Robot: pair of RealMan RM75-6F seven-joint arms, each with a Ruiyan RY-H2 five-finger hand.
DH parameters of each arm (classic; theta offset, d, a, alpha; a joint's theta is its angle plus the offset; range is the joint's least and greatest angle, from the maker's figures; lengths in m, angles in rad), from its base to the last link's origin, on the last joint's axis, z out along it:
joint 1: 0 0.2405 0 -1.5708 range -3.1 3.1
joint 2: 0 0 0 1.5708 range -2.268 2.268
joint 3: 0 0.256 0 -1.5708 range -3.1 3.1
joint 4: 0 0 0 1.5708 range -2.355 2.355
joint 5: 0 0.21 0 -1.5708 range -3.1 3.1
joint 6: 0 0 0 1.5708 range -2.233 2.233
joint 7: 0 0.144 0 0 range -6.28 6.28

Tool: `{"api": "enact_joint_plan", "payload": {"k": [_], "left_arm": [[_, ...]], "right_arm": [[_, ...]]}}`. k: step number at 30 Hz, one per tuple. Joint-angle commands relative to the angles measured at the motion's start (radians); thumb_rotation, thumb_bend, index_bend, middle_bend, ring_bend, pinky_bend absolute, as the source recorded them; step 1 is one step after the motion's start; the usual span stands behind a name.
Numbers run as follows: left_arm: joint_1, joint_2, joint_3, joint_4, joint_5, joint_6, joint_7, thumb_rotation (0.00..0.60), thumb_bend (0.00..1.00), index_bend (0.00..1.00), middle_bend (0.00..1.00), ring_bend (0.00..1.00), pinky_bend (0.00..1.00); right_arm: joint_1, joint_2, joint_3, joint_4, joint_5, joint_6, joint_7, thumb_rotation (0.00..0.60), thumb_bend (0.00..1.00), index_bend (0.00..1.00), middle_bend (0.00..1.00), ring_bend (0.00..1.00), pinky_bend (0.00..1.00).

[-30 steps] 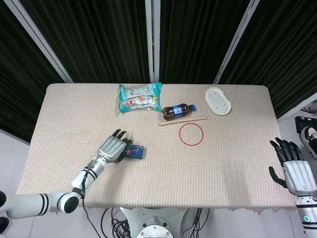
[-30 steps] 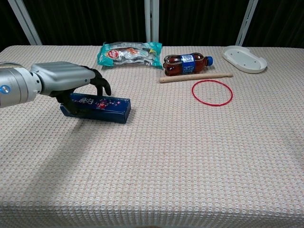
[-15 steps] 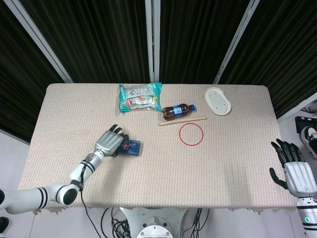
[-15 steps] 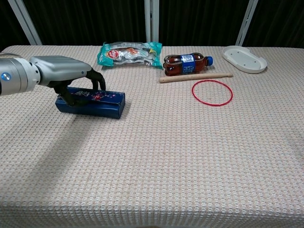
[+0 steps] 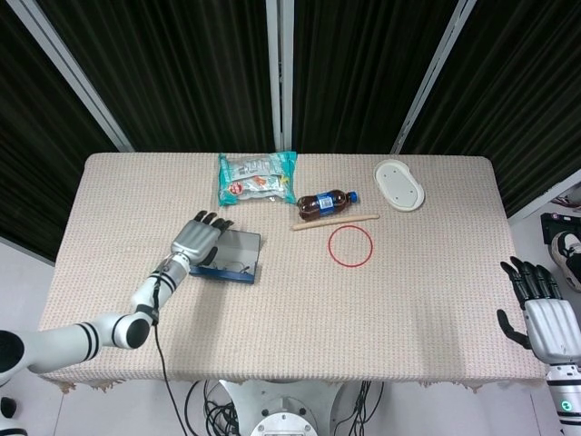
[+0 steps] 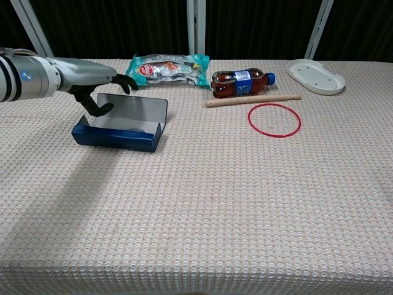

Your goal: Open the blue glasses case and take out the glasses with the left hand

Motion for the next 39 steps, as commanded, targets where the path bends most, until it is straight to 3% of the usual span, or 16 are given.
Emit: {"api": "enact_joint_plan", "payload": {"k": [1, 6, 10, 14, 30, 39], "left_arm": [[0.023, -0.008, -0.029, 0.001, 0.009, 0.076, -0.042, 0.6, 0.58, 0.1, 0.12, 0.0, 0.0], [0.096, 0.065, -0.012, -0.169, 0.167, 0.169, -0.127, 0.6, 0.58, 0.25, 0.28, 0.05, 0.0], [0.131, 0.073, 0.026, -0.25, 0.292, 0.202, -0.17, 0.6, 0.58, 0.28, 0.34, 0.1, 0.0], [0.136, 0.047, 0.04, -0.256, 0.361, 0.196, -0.202, 0.6, 0.58, 0.29, 0.36, 0.1, 0.0], [0.116, -0.018, 0.036, -0.208, 0.327, 0.129, -0.156, 0.6, 0.58, 0.29, 0.36, 0.1, 0.0], [0.132, 0.077, 0.068, -0.315, 0.316, 0.097, -0.161, 0.6, 0.58, 0.26, 0.39, 0.1, 0.0]], "right_arm": [[-0.003, 0.001, 0.0, 0.001, -0.004, 0.008, 0.0, 0.6, 0.36, 0.0, 0.05, 0.0, 0.0], [-0.004, 0.0, 0.0, 0.006, -0.008, 0.01, 0.005, 0.6, 0.36, 0.0, 0.05, 0.0, 0.0], [-0.001, -0.004, -0.001, 0.011, -0.008, 0.002, 0.009, 0.6, 0.36, 0.0, 0.05, 0.0, 0.0], [0.0, -0.005, -0.001, 0.015, -0.009, 0.001, 0.013, 0.6, 0.36, 0.0, 0.05, 0.0, 0.0], [-0.008, -0.009, -0.003, 0.039, -0.002, 0.002, 0.041, 0.6, 0.36, 0.0, 0.05, 0.0, 0.0], [-0.007, -0.009, -0.005, 0.038, -0.01, 0.002, 0.04, 0.6, 0.36, 0.0, 0.05, 0.0, 0.0]]}}
